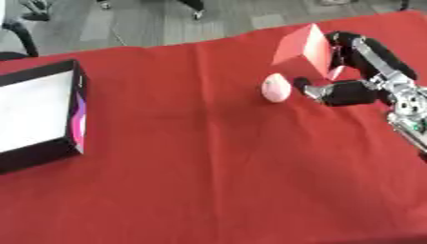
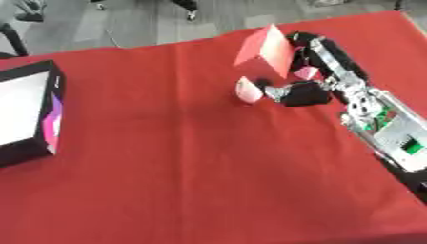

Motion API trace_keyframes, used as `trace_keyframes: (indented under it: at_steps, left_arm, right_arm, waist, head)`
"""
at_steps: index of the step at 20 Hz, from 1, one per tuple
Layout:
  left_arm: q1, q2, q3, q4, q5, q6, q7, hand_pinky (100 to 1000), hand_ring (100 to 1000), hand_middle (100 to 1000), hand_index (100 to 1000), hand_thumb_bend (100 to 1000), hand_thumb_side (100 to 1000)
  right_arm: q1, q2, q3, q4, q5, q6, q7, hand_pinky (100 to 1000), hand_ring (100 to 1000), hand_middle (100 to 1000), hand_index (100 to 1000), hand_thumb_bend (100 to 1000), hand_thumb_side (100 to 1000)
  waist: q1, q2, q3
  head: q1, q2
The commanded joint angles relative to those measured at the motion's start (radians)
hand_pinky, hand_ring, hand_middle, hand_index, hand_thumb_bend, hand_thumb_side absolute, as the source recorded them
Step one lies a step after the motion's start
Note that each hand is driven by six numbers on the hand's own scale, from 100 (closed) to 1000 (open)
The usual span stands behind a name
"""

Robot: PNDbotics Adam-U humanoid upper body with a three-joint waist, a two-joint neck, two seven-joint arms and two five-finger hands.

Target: Pick up the objects with one hand, pass them to the other hand, and then place them into the box on the other side of the table.

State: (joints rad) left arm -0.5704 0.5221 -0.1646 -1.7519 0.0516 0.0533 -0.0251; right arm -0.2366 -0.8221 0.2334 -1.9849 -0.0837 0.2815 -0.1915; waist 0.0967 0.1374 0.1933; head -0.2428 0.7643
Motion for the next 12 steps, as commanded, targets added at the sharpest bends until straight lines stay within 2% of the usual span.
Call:
trace_keyframes:
  at_steps: [1,3,4,5,12]
  left_arm:
    - [-0.048,0.050,-0.027,-0.003,-0.034,0.013,-0.043,787,765,754,813,236,547]
    - [-0.077,0.063,-0.062,0.003,-0.060,0.027,-0.071,789,768,758,816,276,550]
    - [-0.091,0.069,-0.081,0.007,-0.069,0.035,-0.085,790,769,759,817,241,569]
    - [-0.105,0.073,-0.102,0.009,-0.072,0.042,-0.099,791,771,761,820,243,583]
    - [-0.223,0.088,-0.230,0.022,-0.133,0.089,-0.200,797,786,775,835,290,546]
  right_arm:
    - [-0.036,0.001,0.023,-0.015,0.014,-0.003,0.007,655,601,463,570,240,100]
    - [-0.057,0.010,0.042,-0.015,0.021,0.000,0.013,656,602,464,571,241,100]
    - [-0.066,0.012,0.051,-0.015,0.028,0.002,0.016,656,602,464,572,240,100]
    - [-0.075,0.013,0.059,-0.015,0.035,0.005,0.020,657,603,465,572,239,100]
    - [-0.136,0.037,0.104,-0.015,0.074,0.022,0.048,662,605,467,575,234,100]
  waist:
    - [0.011,-0.034,0.004]
    - [0.014,-0.036,0.006]
    - [0.016,-0.036,0.007]
    - [0.018,-0.037,0.009]
    - [0.029,-0.046,0.024]
  head:
    - [-0.007,0.005]
    - [-0.011,0.005]
    - [-0.014,0.005]
    - [-0.017,0.005]
    - [-0.041,0.006]
